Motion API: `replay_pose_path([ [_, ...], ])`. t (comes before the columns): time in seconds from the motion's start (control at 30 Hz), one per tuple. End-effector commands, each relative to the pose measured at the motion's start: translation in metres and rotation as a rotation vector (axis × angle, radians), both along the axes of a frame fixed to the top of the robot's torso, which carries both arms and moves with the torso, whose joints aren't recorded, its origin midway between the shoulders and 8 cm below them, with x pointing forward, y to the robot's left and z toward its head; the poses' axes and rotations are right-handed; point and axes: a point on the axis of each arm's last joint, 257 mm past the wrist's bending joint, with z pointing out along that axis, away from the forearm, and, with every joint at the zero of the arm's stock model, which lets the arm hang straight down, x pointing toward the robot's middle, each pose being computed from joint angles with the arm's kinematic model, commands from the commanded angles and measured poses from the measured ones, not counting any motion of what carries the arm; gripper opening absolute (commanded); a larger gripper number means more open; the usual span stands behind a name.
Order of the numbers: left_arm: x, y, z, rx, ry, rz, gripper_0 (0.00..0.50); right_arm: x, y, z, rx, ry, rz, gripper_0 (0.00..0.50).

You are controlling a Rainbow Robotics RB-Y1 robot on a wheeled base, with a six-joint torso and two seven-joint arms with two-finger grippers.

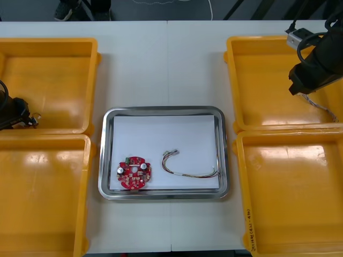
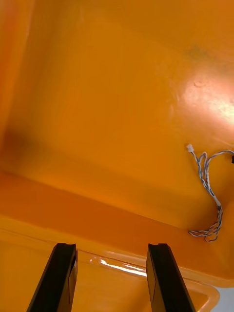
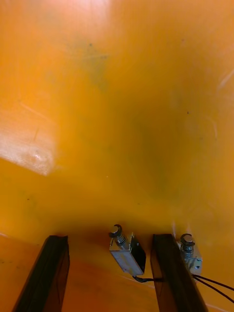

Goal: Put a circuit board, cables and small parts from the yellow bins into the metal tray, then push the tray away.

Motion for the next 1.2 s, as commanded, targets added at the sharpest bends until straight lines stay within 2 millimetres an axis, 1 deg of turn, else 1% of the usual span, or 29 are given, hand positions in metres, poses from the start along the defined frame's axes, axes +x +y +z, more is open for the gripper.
replay_pose_path([
  [0.03, 0.015, -0.010, 0.012, 0.034, -0.028, -0.100, 0.173, 0.017, -0.032, 0.040, -0.034, -0.089, -0.008, 0.412],
  [0.07, 0.015, -0.010, 0.012, 0.034, -0.028, -0.100, 0.055, 0.018, -0.036, 0.039, -0.036, -0.088, -0.012, 0.414],
  [0.13, 0.015, -0.010, 0.012, 0.035, -0.027, -0.101, 0.003, 0.020, -0.041, 0.038, -0.036, -0.088, -0.016, 0.412],
  [0.2, 0.014, -0.010, 0.012, 0.034, -0.025, -0.101, 0.000, 0.023, -0.050, 0.035, -0.036, -0.084, -0.026, 0.412],
  [0.27, 0.014, -0.011, 0.012, 0.033, -0.023, -0.104, 0.000, 0.024, -0.055, 0.033, -0.036, -0.082, -0.031, 0.412],
  [0.33, 0.014, -0.011, 0.012, 0.035, -0.025, -0.104, 0.000, 0.027, -0.066, 0.027, -0.039, -0.085, -0.034, 0.412],
  [0.37, 0.015, -0.011, 0.013, 0.035, -0.026, -0.104, 0.000, 0.028, -0.067, 0.027, -0.041, -0.090, -0.027, 0.411],
  [0.43, 0.019, -0.014, 0.019, 0.038, -0.040, -0.111, 0.000, 0.032, -0.078, 0.023, -0.046, -0.108, -0.015, 0.412],
  [0.47, 0.019, -0.014, 0.019, 0.038, -0.040, -0.111, 0.000, 0.032, -0.078, 0.023, -0.046, -0.108, -0.015, 0.412],
  [0.5, 0.021, -0.014, 0.023, 0.043, -0.049, -0.113, 0.000, 0.034, -0.085, 0.020, -0.046, -0.115, -0.004, 0.411],
  [0.53, 0.021, -0.014, 0.023, 0.043, -0.049, -0.113, 0.000, 0.034, -0.085, 0.020, -0.046, -0.115, -0.004, 0.411],
  [0.57, 0.024, -0.015, 0.030, 0.049, -0.065, -0.118, 0.000, 0.034, -0.092, 0.016, -0.044, -0.119, 0.004, 0.411],
  [0.67, 0.028, -0.013, 0.043, 0.065, -0.090, -0.124, 0.000, 0.037, -0.100, 0.013, -0.062, -0.127, 0.031, 0.412],
  [0.7, 0.029, -0.013, 0.051, 0.069, -0.103, -0.126, 0.000, 0.039, -0.103, 0.012, -0.076, -0.130, 0.042, 0.412],
  [0.83, 0.030, -0.013, 0.073, 0.066, -0.130, -0.124, 0.000, 0.045, -0.108, 0.006, -0.083, -0.150, 0.055, 0.414],
  [0.97, 0.024, -0.015, 0.096, 0.068, -0.139, -0.127, 0.000, 0.054, -0.111, -0.002, -0.068, -0.176, 0.055, 0.411],
  [1.03, 0.021, -0.017, 0.102, 0.071, -0.138, -0.131, 0.000, 0.057, -0.112, -0.006, -0.061, -0.182, 0.053, 0.413],
  [1.2, 0.008, -0.026, 0.122, 0.089, -0.123, -0.149, 0.000, 0.065, -0.124, -0.014, -0.058, -0.196, 0.040, 0.414],
])
